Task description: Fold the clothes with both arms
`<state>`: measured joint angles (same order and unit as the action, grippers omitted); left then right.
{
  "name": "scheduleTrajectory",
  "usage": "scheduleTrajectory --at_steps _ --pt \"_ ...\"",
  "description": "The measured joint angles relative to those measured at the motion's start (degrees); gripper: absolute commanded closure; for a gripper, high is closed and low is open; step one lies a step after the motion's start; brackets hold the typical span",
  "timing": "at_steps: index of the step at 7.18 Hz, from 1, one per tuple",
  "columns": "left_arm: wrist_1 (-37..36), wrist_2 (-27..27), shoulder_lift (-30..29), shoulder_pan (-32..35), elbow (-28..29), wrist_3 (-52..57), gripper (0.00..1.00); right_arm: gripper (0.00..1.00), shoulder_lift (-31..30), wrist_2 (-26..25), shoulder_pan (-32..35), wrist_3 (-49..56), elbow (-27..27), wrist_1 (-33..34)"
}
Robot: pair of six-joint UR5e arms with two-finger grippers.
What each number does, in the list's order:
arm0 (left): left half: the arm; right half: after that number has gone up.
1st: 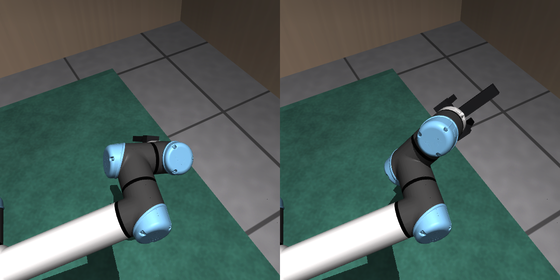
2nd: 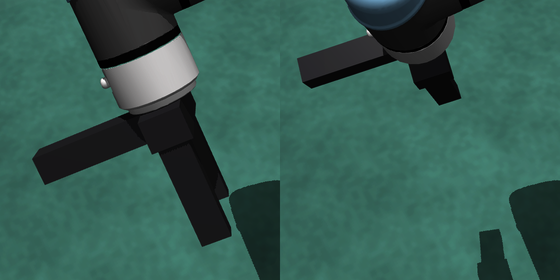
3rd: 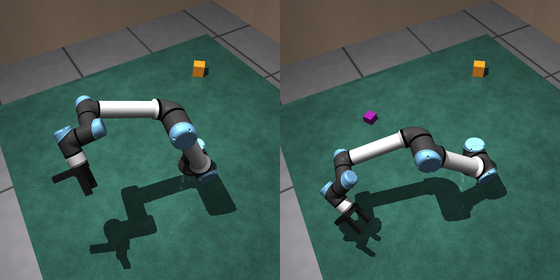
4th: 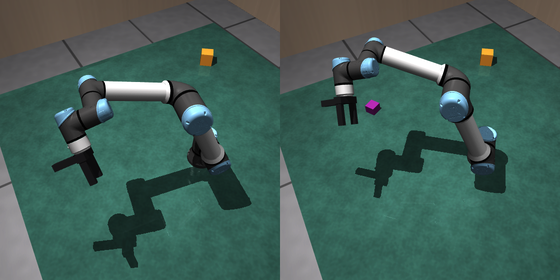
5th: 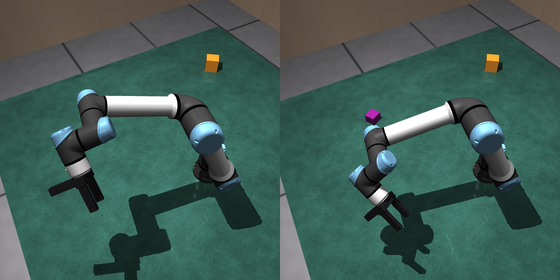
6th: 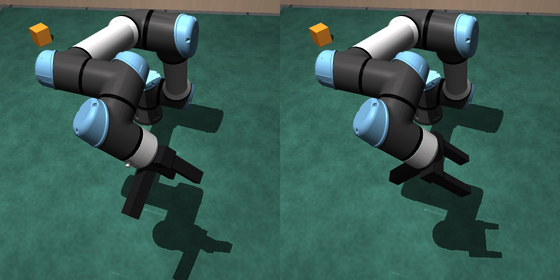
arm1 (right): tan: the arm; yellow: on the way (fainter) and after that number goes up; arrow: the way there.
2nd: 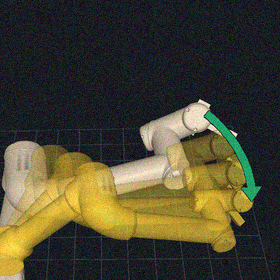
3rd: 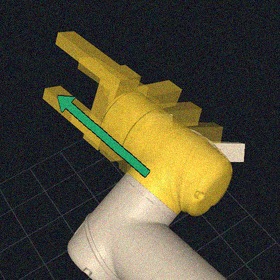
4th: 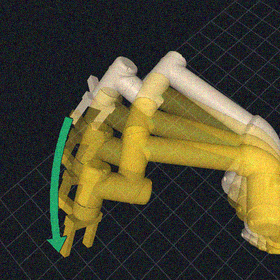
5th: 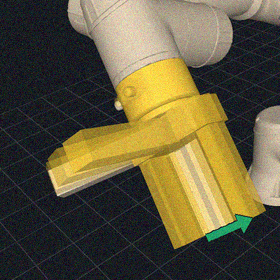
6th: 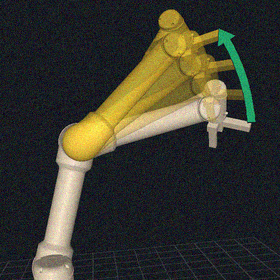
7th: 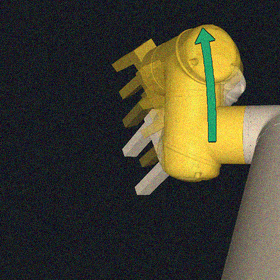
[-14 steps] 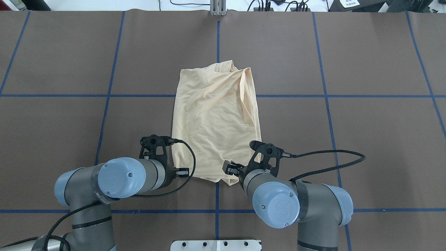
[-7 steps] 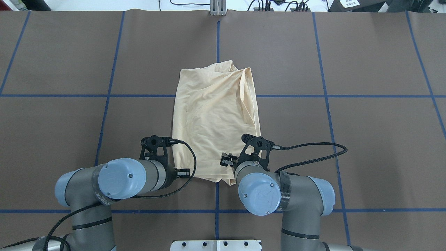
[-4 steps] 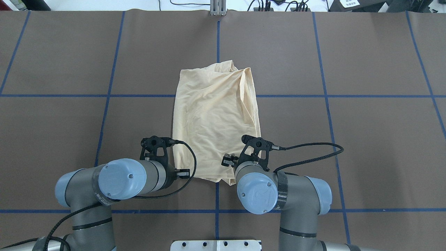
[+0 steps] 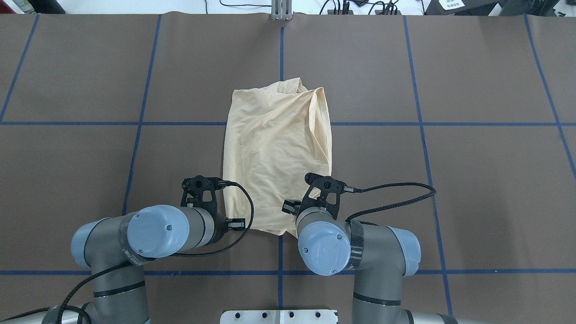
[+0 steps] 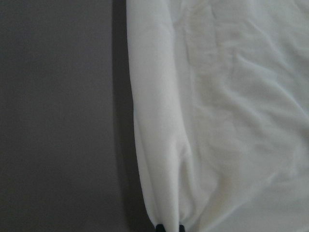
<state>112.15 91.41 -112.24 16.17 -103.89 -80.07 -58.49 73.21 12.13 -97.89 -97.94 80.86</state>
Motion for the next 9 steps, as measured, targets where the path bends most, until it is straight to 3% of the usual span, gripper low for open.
scheduleTrajectory --at_steps 4,7,9 --pt "-0.06 0.2 0.25 0.01 -3.48 -0.02 1.0 1.0 -1.09 0.29 0.38 0.18 -2.91 -0.14" --pt "-0.66 0.1 4.81 -4.59 -13.58 -3.45 1.0 1.0 -8.43 -2.02 -5.08 -0.17 -15.03 0.81" --pt "-5.32 -0.12 6.65 -8.8 -20.53 -7.11 1.0 1.0 -11.12 -4.91 -10.35 -0.91 -22.82 5.55"
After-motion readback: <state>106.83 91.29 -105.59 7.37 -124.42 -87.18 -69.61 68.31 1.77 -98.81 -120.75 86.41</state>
